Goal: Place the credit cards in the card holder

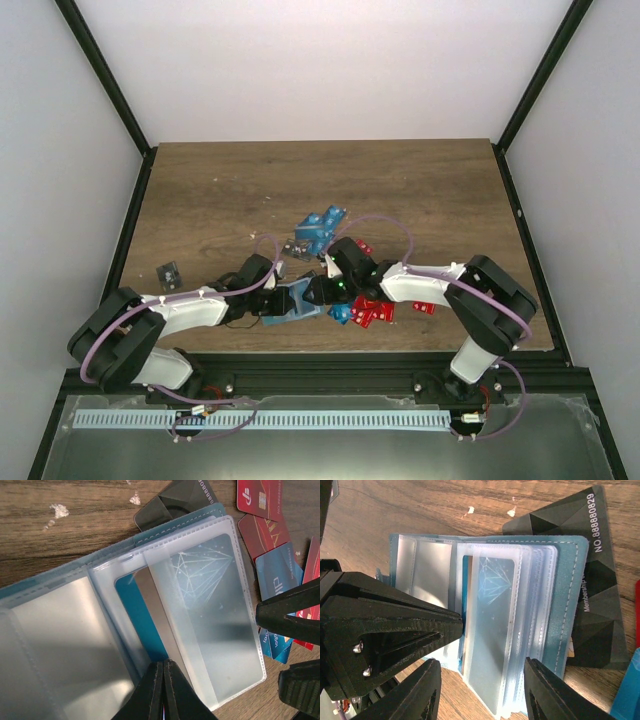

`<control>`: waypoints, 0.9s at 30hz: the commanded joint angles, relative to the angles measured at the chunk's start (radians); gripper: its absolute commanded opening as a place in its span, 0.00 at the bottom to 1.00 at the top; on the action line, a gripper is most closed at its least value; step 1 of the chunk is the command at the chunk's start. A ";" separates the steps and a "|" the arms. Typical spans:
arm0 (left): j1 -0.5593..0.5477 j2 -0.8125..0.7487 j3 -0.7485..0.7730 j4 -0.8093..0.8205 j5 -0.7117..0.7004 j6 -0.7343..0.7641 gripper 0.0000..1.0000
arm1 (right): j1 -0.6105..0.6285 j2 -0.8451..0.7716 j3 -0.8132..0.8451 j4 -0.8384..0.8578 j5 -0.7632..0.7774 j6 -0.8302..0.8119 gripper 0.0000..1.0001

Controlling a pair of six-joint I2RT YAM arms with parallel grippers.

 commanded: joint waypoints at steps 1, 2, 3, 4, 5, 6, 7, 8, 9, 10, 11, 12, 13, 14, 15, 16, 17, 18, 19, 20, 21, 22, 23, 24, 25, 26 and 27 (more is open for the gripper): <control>-0.011 0.029 -0.022 -0.028 -0.029 0.019 0.04 | 0.016 -0.020 0.045 -0.022 0.020 -0.019 0.48; -0.012 0.031 -0.020 -0.028 -0.029 0.019 0.04 | 0.019 -0.022 0.044 -0.022 0.021 -0.019 0.47; -0.013 0.033 -0.020 -0.026 -0.029 0.019 0.04 | 0.021 -0.022 0.046 -0.020 0.021 -0.021 0.48; -0.013 0.036 -0.019 -0.027 -0.028 0.019 0.04 | 0.024 -0.022 0.048 -0.020 0.019 -0.021 0.48; -0.012 0.037 -0.019 -0.025 -0.027 0.019 0.04 | 0.027 -0.020 0.051 -0.021 0.017 -0.022 0.48; -0.014 0.037 -0.018 -0.024 -0.027 0.018 0.04 | 0.029 -0.020 0.052 -0.019 0.014 -0.022 0.48; -0.016 0.037 -0.018 -0.026 -0.029 0.017 0.04 | 0.032 -0.018 0.054 -0.018 0.011 -0.024 0.47; -0.016 0.038 -0.018 -0.025 -0.029 0.017 0.04 | 0.032 -0.017 0.056 -0.015 0.008 -0.025 0.48; -0.016 0.039 -0.018 -0.025 -0.029 0.017 0.04 | 0.034 -0.014 0.056 -0.012 0.002 -0.026 0.48; -0.016 0.039 -0.018 -0.024 -0.030 0.017 0.04 | 0.034 -0.011 0.056 -0.009 -0.003 -0.026 0.48; -0.017 0.039 -0.018 -0.024 -0.030 0.017 0.04 | 0.035 -0.008 0.055 -0.005 -0.006 -0.025 0.47; -0.017 0.040 -0.018 -0.024 -0.031 0.017 0.04 | 0.036 -0.004 0.057 -0.004 -0.009 -0.025 0.47; -0.018 0.041 -0.018 -0.023 -0.031 0.017 0.04 | 0.037 -0.001 0.057 -0.002 -0.012 -0.025 0.48; -0.017 0.042 -0.018 -0.023 -0.029 0.017 0.04 | 0.038 0.001 0.057 0.000 -0.012 -0.023 0.48; -0.017 0.044 -0.017 -0.023 -0.030 0.017 0.04 | 0.039 0.002 0.057 0.002 -0.015 -0.024 0.48; -0.017 0.044 -0.017 -0.023 -0.030 0.018 0.04 | 0.039 0.004 0.056 0.006 -0.020 -0.024 0.48; -0.017 0.045 -0.017 -0.022 -0.030 0.019 0.04 | 0.040 0.004 0.056 0.010 -0.027 -0.024 0.47; -0.019 0.047 -0.016 -0.022 -0.029 0.019 0.04 | 0.039 0.005 0.054 0.017 -0.034 -0.023 0.48; -0.019 0.048 -0.016 -0.020 -0.029 0.019 0.04 | 0.039 0.005 0.053 0.023 -0.042 -0.022 0.47; -0.018 0.049 -0.015 -0.020 -0.029 0.019 0.04 | 0.040 0.006 0.051 0.030 -0.051 -0.021 0.47; -0.018 0.050 -0.015 -0.019 -0.029 0.018 0.04 | 0.039 0.005 0.047 0.042 -0.061 -0.017 0.47; -0.018 0.050 -0.015 -0.018 -0.028 0.018 0.04 | 0.039 0.007 0.046 0.053 -0.079 -0.014 0.48; -0.019 0.051 -0.015 -0.018 -0.027 0.017 0.04 | 0.040 0.008 0.043 0.066 -0.093 -0.010 0.47; -0.019 0.047 -0.015 -0.018 -0.029 0.016 0.04 | 0.040 0.011 0.041 0.079 -0.106 -0.005 0.48; -0.019 0.043 -0.014 -0.022 -0.028 0.014 0.04 | 0.040 0.014 0.038 0.092 -0.121 -0.002 0.47; -0.018 0.036 -0.014 -0.025 -0.030 0.013 0.04 | 0.040 0.017 0.037 0.104 -0.132 0.001 0.48; -0.018 0.026 -0.012 -0.031 -0.032 0.010 0.04 | 0.040 0.021 0.038 0.109 -0.141 0.004 0.48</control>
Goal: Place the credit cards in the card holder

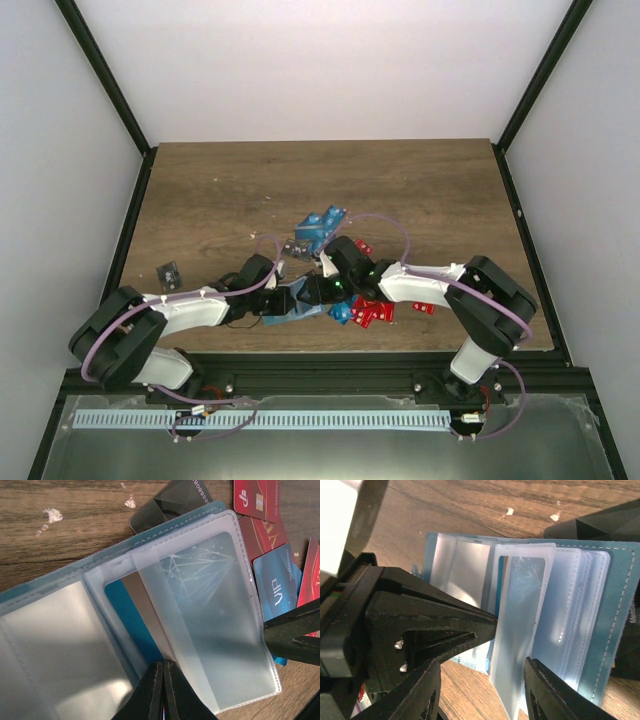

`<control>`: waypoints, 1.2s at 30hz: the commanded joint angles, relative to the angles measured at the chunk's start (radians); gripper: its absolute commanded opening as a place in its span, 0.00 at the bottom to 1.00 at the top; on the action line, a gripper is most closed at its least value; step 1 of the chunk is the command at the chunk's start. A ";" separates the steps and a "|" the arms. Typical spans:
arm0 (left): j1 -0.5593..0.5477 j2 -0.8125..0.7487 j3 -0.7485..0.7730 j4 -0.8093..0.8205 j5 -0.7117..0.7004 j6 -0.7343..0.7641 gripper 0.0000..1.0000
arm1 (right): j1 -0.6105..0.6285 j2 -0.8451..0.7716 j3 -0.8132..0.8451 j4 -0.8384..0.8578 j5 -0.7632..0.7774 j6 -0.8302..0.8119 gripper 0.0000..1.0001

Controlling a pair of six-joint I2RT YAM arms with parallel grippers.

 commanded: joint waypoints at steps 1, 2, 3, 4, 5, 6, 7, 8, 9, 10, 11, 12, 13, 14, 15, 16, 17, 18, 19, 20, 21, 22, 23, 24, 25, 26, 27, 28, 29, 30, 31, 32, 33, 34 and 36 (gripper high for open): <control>-0.011 0.003 -0.013 -0.060 -0.029 0.007 0.04 | 0.018 0.024 0.020 0.097 -0.112 0.020 0.48; -0.011 -0.012 -0.010 -0.070 -0.032 0.005 0.04 | 0.020 0.028 0.021 0.101 -0.114 0.022 0.48; -0.011 -0.033 -0.006 -0.083 -0.036 0.004 0.04 | 0.021 0.030 0.024 0.101 -0.115 0.021 0.48; -0.011 -0.050 -0.003 -0.097 -0.041 0.002 0.04 | 0.022 0.032 0.027 0.100 -0.115 0.020 0.47; -0.010 -0.069 0.000 -0.110 -0.047 0.001 0.04 | 0.022 0.034 0.029 0.097 -0.115 0.020 0.48; -0.010 -0.088 0.003 -0.124 -0.052 -0.003 0.04 | 0.024 0.036 0.033 0.096 -0.115 0.020 0.47; -0.012 -0.108 0.007 -0.137 -0.057 -0.004 0.04 | 0.025 0.039 0.037 0.097 -0.116 0.020 0.48; -0.011 -0.127 0.012 -0.154 -0.063 -0.006 0.04 | 0.027 0.042 0.044 0.096 -0.116 0.019 0.47; -0.011 -0.145 0.015 -0.166 -0.068 -0.011 0.04 | 0.030 0.047 0.050 0.096 -0.117 0.019 0.47; -0.011 -0.164 0.018 -0.180 -0.074 -0.015 0.04 | 0.034 0.051 0.057 0.095 -0.118 0.019 0.48; -0.011 -0.182 0.021 -0.196 -0.081 -0.021 0.05 | 0.039 0.055 0.064 0.095 -0.119 0.021 0.48; -0.011 -0.201 0.022 -0.209 -0.088 -0.026 0.05 | 0.043 0.061 0.073 0.095 -0.122 0.021 0.48; -0.010 -0.223 0.024 -0.226 -0.096 -0.034 0.05 | 0.049 0.067 0.082 0.097 -0.123 0.022 0.48; -0.011 -0.243 0.025 -0.241 -0.104 -0.041 0.06 | 0.054 0.074 0.092 0.096 -0.125 0.023 0.48; -0.011 -0.267 0.027 -0.263 -0.117 -0.047 0.06 | 0.060 0.082 0.103 0.099 -0.127 0.025 0.48; -0.011 -0.295 0.031 -0.297 -0.139 -0.047 0.06 | 0.068 0.092 0.115 0.101 -0.131 0.026 0.48; -0.011 -0.322 0.032 -0.321 -0.155 -0.075 0.07 | 0.076 0.101 0.129 0.105 -0.136 0.029 0.48; -0.012 -0.355 0.034 -0.353 -0.178 -0.088 0.07 | 0.084 0.112 0.143 0.108 -0.137 0.032 0.48; -0.011 -0.387 0.037 -0.390 -0.207 -0.099 0.08 | 0.091 0.125 0.157 0.110 -0.137 0.033 0.48; -0.009 -0.424 0.040 -0.423 -0.236 -0.112 0.09 | 0.099 0.139 0.174 0.110 -0.137 0.034 0.48; -0.010 -0.456 0.042 -0.460 -0.266 -0.123 0.10 | 0.108 0.155 0.190 0.110 -0.137 0.035 0.48; -0.008 -0.492 0.044 -0.493 -0.295 -0.137 0.11 | 0.115 0.170 0.209 0.110 -0.137 0.035 0.48; -0.007 -0.537 0.044 -0.523 -0.322 -0.148 0.12 | 0.122 0.191 0.227 0.108 -0.139 0.037 0.48; -0.008 -0.569 0.045 -0.551 -0.352 -0.162 0.15 | 0.129 0.208 0.245 0.109 -0.141 0.038 0.48; -0.008 -0.598 0.041 -0.555 -0.357 -0.176 0.17 | 0.134 0.229 0.263 0.109 -0.143 0.038 0.48; -0.008 -0.617 0.030 -0.547 -0.352 -0.185 0.19 | 0.138 0.250 0.280 0.108 -0.146 0.039 0.48; -0.006 -0.636 0.026 -0.552 -0.363 -0.200 0.21 | 0.143 0.268 0.297 0.107 -0.150 0.039 0.48; -0.006 -0.655 0.024 -0.563 -0.382 -0.212 0.21 | 0.147 0.287 0.313 0.106 -0.155 0.039 0.48; -0.006 -0.664 0.019 -0.568 -0.396 -0.217 0.21 | 0.150 0.303 0.329 0.104 -0.157 0.038 0.48; -0.007 -0.671 0.017 -0.572 -0.408 -0.218 0.22 | 0.154 0.313 0.341 0.105 -0.161 0.038 0.48; -0.007 -0.677 0.015 -0.573 -0.415 -0.220 0.22 | 0.155 0.322 0.348 0.106 -0.169 0.038 0.48; -0.006 -0.679 0.016 -0.572 -0.418 -0.220 0.21 | 0.154 0.325 0.353 0.108 -0.172 0.037 0.48; -0.007 -0.684 0.018 -0.568 -0.416 -0.218 0.21 | 0.154 0.323 0.355 0.106 -0.169 0.036 0.48; -0.007 -0.688 0.018 -0.561 -0.412 -0.213 0.21 | 0.154 0.318 0.357 0.098 -0.164 0.032 0.48; -0.007 -0.692 0.021 -0.548 -0.394 -0.198 0.21 | 0.154 0.292 0.355 0.078 -0.148 0.019 0.48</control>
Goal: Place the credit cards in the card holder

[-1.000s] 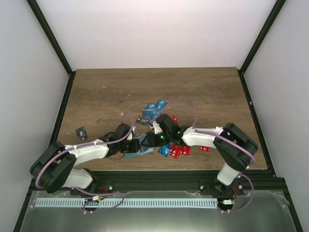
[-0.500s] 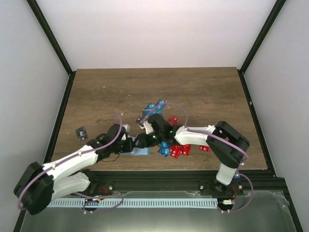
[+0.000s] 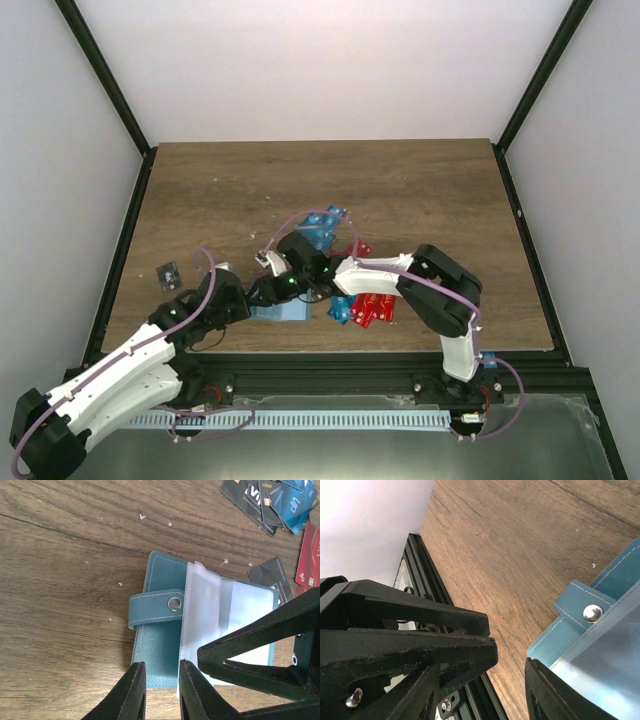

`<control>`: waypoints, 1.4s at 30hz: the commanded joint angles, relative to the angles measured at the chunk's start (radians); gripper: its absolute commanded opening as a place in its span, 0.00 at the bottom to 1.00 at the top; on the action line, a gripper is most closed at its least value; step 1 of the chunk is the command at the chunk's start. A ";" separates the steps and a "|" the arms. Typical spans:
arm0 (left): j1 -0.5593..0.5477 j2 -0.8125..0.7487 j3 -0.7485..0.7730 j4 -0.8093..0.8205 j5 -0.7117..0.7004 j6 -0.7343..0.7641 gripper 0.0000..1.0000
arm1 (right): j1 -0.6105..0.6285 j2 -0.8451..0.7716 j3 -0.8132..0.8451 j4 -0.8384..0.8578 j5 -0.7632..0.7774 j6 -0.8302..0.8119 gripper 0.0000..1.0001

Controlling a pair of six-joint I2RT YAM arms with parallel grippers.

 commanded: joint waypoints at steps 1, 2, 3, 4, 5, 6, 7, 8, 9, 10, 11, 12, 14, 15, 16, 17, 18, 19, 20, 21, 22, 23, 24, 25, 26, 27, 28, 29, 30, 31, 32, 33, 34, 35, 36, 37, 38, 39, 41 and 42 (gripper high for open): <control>-0.007 -0.033 0.028 0.117 0.053 0.008 0.22 | 0.013 -0.015 0.014 -0.076 0.059 -0.027 0.48; -0.008 -0.034 0.031 0.128 0.073 0.022 0.21 | 0.013 -0.040 0.006 -0.092 0.075 -0.037 0.48; -0.008 -0.034 0.035 0.144 0.094 0.035 0.22 | 0.012 -0.066 -0.004 -0.111 0.096 -0.045 0.49; -0.008 -0.031 0.039 0.162 0.120 0.050 0.21 | 0.013 -0.095 -0.022 -0.132 0.122 -0.052 0.49; -0.009 -0.026 0.044 0.179 0.145 0.064 0.22 | 0.011 -0.126 -0.041 -0.152 0.150 -0.055 0.49; -0.011 -0.018 0.049 0.199 0.174 0.080 0.22 | 0.012 -0.156 -0.061 -0.175 0.178 -0.057 0.50; -0.014 -0.007 0.054 0.216 0.198 0.093 0.22 | 0.010 -0.189 -0.084 -0.198 0.206 -0.056 0.50; -0.016 0.006 0.059 0.236 0.222 0.102 0.22 | 0.008 -0.224 -0.109 -0.222 0.246 -0.052 0.50; -0.019 0.021 0.063 0.256 0.242 0.111 0.22 | 0.009 -0.255 -0.137 -0.250 0.286 -0.044 0.50; -0.025 0.042 0.066 0.276 0.260 0.118 0.22 | 0.009 -0.290 -0.165 -0.279 0.335 -0.033 0.51; -0.030 0.070 0.070 0.298 0.277 0.125 0.22 | 0.008 -0.324 -0.192 -0.312 0.384 -0.020 0.52; -0.040 0.094 0.073 0.320 0.291 0.133 0.23 | 0.007 -0.356 -0.220 -0.342 0.427 -0.003 0.53; -0.062 0.155 0.085 0.364 0.311 0.137 0.25 | 0.004 -0.431 -0.276 -0.407 0.512 0.036 0.54; -0.076 0.187 0.094 0.381 0.312 0.159 0.27 | -0.001 -0.460 -0.302 -0.435 0.559 0.058 0.56; -0.090 0.222 0.106 0.398 0.313 0.173 0.28 | -0.012 -0.484 -0.321 -0.470 0.595 0.079 0.57; -0.105 0.258 0.120 0.413 0.314 0.185 0.30 | -0.026 -0.500 -0.330 -0.508 0.625 0.102 0.59; -0.118 0.299 0.145 0.427 0.313 0.199 0.32 | -0.044 -0.512 -0.329 -0.560 0.654 0.116 0.59; -0.133 0.340 0.157 0.439 0.314 0.208 0.34 | -0.062 -0.522 -0.323 -0.608 0.688 0.133 0.59; -0.147 0.387 0.191 0.446 0.317 0.226 0.35 | -0.076 -0.530 -0.317 -0.653 0.717 0.154 0.62; -0.165 0.435 0.216 0.453 0.319 0.241 0.38 | -0.090 -0.539 -0.316 -0.689 0.741 0.173 0.64; -0.178 0.483 0.241 0.460 0.327 0.258 0.40 | -0.104 -0.550 -0.319 -0.716 0.753 0.190 0.64; -0.187 0.534 0.263 0.470 0.337 0.272 0.41 | -0.117 -0.563 -0.326 -0.737 0.760 0.206 0.65; -0.193 0.580 0.286 0.481 0.355 0.285 0.42 | -0.127 -0.575 -0.338 -0.757 0.766 0.223 0.66; -0.199 0.630 0.307 0.498 0.377 0.300 0.44 | -0.135 -0.591 -0.353 -0.775 0.771 0.246 0.66; -0.203 0.677 0.331 0.503 0.391 0.311 0.46 | -0.144 -0.611 -0.371 -0.787 0.776 0.267 0.66; -0.211 0.720 0.357 0.504 0.397 0.321 0.48 | -0.153 -0.630 -0.392 -0.793 0.776 0.285 0.67; -0.219 0.758 0.383 0.505 0.404 0.335 0.50 | -0.162 -0.654 -0.408 -0.797 0.772 0.298 0.67; -0.227 0.795 0.409 0.503 0.409 0.348 0.52 | -0.171 -0.674 -0.425 -0.803 0.764 0.309 0.68; -0.238 0.830 0.436 0.497 0.407 0.364 0.55 | -0.179 -0.694 -0.439 -0.813 0.761 0.323 0.68; -0.249 0.861 0.466 0.489 0.405 0.380 0.57 | -0.185 -0.721 -0.449 -0.827 0.760 0.339 0.68; -0.259 0.894 0.495 0.478 0.403 0.400 0.59 | -0.188 -0.739 -0.460 -0.842 0.760 0.352 0.68; -0.266 0.928 0.521 0.469 0.401 0.416 0.61 | -0.192 -0.760 -0.469 -0.856 0.763 0.372 0.69; -0.272 0.973 0.550 0.459 0.402 0.440 0.62 | -0.196 -0.781 -0.478 -0.873 0.769 0.390 0.69; -0.275 1.005 0.579 0.444 0.398 0.456 0.63 | -0.198 -0.802 -0.488 -0.889 0.777 0.409 0.69; -0.277 1.035 0.614 0.435 0.390 0.470 0.64 | -0.202 -0.825 -0.502 -0.905 0.785 0.428 0.69; -0.279 1.061 0.633 0.433 0.382 0.485 0.65 | -0.206 -0.850 -0.511 -0.922 0.792 0.441 0.69; -0.280 1.089 0.651 0.433 0.371 0.498 0.67 | -0.206 -0.874 -0.523 -0.932 0.797 0.452 0.69; -0.279 1.119 0.674 0.430 0.361 0.511 0.68 | -0.208 -0.898 -0.533 -0.944 0.801 0.464 0.69; -0.279 1.184 0.721 0.418 0.345 0.537 0.68 | -0.208 -0.938 -0.553 -0.961 0.802 0.485 0.69; -0.279 1.215 0.746 0.402 0.338 0.548 0.68 | -0.208 -0.955 -0.563 -0.966 0.799 0.492 0.69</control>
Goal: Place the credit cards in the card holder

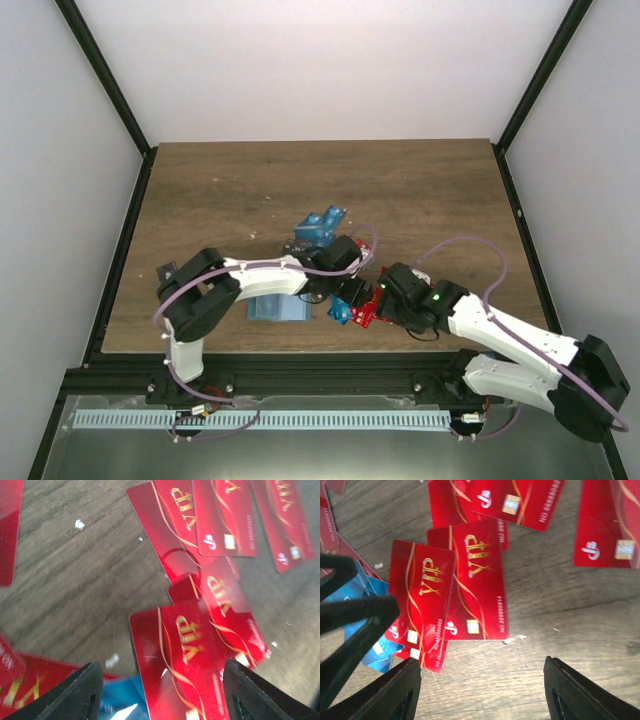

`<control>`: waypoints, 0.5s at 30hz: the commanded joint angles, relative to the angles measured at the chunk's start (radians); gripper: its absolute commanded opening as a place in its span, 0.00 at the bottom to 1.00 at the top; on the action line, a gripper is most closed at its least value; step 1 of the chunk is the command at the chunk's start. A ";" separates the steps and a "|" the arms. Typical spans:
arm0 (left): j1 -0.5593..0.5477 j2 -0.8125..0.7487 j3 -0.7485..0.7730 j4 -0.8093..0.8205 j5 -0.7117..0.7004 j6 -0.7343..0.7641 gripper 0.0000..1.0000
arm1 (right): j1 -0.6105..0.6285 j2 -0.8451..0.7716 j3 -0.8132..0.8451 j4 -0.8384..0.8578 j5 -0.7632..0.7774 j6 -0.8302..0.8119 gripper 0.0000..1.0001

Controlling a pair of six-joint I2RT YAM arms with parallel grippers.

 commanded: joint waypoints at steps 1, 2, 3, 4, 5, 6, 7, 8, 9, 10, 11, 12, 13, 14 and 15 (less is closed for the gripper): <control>0.001 0.125 0.097 -0.048 -0.033 0.095 0.68 | -0.008 -0.075 -0.036 -0.077 0.037 0.088 0.69; 0.001 0.153 0.114 -0.054 -0.032 0.099 0.67 | -0.008 -0.088 -0.043 -0.082 0.031 0.093 0.69; 0.001 0.175 0.129 -0.061 -0.030 0.100 0.67 | -0.008 -0.100 -0.053 -0.084 0.023 0.096 0.69; -0.002 0.191 0.138 -0.067 -0.022 0.099 0.67 | -0.008 -0.112 -0.061 -0.083 0.013 0.098 0.68; -0.006 0.201 0.138 -0.066 -0.008 0.098 0.66 | -0.008 -0.124 -0.069 -0.083 0.002 0.099 0.68; -0.012 0.205 0.135 -0.065 0.003 0.096 0.66 | -0.008 -0.136 -0.077 -0.082 -0.010 0.101 0.68; -0.020 0.203 0.128 -0.064 0.011 0.097 0.66 | -0.008 -0.150 -0.085 -0.076 -0.028 0.099 0.67; -0.030 0.198 0.121 -0.064 0.016 0.099 0.66 | -0.008 -0.164 -0.094 -0.068 -0.047 0.096 0.67; -0.040 0.191 0.110 -0.066 0.017 0.099 0.66 | -0.009 -0.182 -0.104 -0.059 -0.069 0.090 0.67; -0.050 0.184 0.098 -0.068 0.019 0.098 0.65 | -0.008 -0.203 -0.114 -0.046 -0.104 0.084 0.66; -0.060 0.172 0.083 -0.069 0.021 0.094 0.65 | -0.009 -0.217 -0.124 -0.035 -0.131 0.079 0.66; -0.069 0.159 0.064 -0.067 0.022 0.089 0.65 | -0.008 -0.228 -0.133 -0.022 -0.160 0.076 0.66; -0.077 0.139 0.042 -0.060 0.025 0.078 0.65 | -0.008 -0.235 -0.143 -0.006 -0.193 0.070 0.66; -0.087 0.124 0.012 -0.050 0.027 0.068 0.65 | -0.008 -0.237 -0.153 0.010 -0.226 0.063 0.66; -0.093 0.110 -0.013 -0.040 0.029 0.058 0.65 | -0.009 -0.235 -0.163 0.029 -0.263 0.057 0.65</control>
